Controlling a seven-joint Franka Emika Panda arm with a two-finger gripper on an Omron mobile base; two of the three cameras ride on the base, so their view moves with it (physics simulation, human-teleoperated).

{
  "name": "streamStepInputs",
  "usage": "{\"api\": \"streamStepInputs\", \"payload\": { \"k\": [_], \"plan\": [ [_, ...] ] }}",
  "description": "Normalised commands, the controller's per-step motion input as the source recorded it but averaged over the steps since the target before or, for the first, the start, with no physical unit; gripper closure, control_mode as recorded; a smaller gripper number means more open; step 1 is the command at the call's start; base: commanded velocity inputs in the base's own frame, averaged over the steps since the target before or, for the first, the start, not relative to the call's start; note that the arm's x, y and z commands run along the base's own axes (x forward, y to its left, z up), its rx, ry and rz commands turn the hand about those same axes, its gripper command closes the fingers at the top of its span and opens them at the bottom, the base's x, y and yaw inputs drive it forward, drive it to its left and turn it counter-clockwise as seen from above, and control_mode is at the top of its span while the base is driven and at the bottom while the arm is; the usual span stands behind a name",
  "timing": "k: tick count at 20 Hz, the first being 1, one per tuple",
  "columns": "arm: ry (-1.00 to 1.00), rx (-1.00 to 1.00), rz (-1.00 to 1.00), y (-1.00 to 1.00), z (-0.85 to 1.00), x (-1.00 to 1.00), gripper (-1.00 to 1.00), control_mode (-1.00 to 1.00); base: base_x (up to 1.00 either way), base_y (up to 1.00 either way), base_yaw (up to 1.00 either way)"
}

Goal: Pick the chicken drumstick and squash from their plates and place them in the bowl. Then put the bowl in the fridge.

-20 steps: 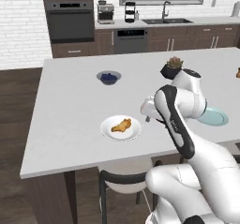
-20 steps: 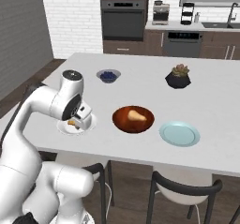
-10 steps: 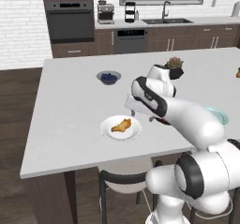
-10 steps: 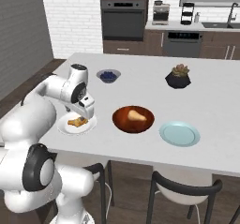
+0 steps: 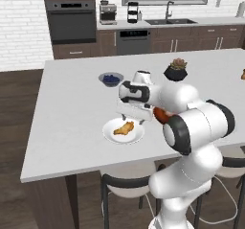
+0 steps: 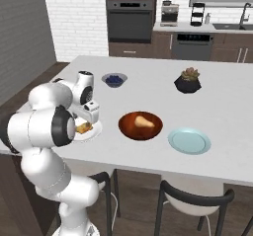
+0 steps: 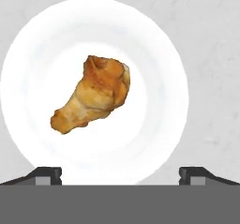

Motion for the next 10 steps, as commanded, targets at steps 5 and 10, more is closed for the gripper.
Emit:
{"api": "streamStepInputs", "payload": {
  "k": [5, 10],
  "plan": [
    [0.05, -0.05, -0.1, 0.07, -0.51, 0.36, -1.0, -1.0, 0.0, 0.0, 0.0],
    [0.01, -0.03, -0.08, 0.02, -0.38, 0.36, -1.0, -1.0, 0.0, 0.0, 0.0]
  ]
}}
